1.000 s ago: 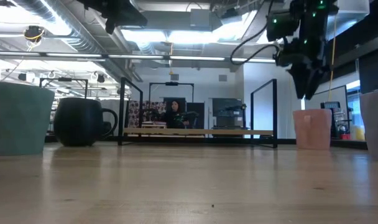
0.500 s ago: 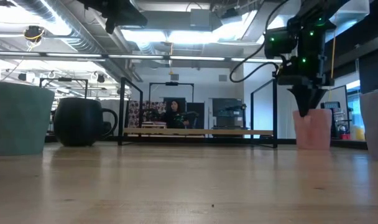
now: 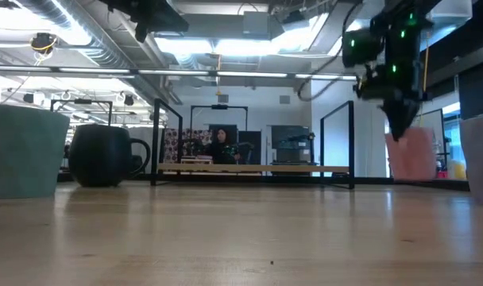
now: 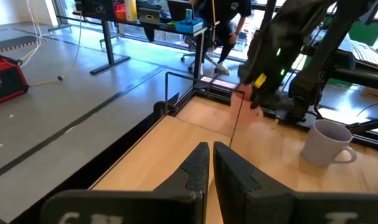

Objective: Place coffee mugs
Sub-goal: Put the pink mug on the shelf

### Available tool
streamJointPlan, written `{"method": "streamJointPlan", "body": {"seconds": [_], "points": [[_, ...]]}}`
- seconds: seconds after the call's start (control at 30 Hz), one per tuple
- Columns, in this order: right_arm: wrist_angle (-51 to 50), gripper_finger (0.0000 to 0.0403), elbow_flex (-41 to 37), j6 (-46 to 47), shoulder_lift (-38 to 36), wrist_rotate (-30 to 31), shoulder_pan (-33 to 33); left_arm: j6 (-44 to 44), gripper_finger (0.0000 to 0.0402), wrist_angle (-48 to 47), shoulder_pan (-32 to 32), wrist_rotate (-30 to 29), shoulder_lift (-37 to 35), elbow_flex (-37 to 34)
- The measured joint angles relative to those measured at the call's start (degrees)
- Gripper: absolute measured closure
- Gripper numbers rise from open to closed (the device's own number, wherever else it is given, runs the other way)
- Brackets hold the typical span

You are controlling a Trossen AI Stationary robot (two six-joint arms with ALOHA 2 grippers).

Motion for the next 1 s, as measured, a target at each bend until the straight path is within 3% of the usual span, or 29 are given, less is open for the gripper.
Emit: {"method": "streamJointPlan", "body": {"seconds": [0.33,0.53,0.73,0.83,1.0], "points": [[-13.6,0.0398,13.15,-1.62,-4.09,-11.34,10.69,1.38,0.0384,-0.01,0.0,-0.05,0.0,0.0],[-10.13,0.0398,15.81,-3.92,-3.66,-13.97,20.41,1.36,0.0384,0.17,0.0,-0.05,0.0,0.0],[2.31,0.04,16.09,-10.43,-3.28,-17.06,26.98,1.34,0.0384,0.46,0.0,-0.05,0.0,0.0],[6.89,0.0399,17.11,-12.7,-1.76,-15.39,27.73,1.34,0.0384,1.02,0.0,-0.05,-0.01,0.0],[4.89,0.0401,24.67,-20.07,4.59,-6.02,26.55,1.32,0.0384,1.01,0.0,-0.05,-0.02,0.0]]}}
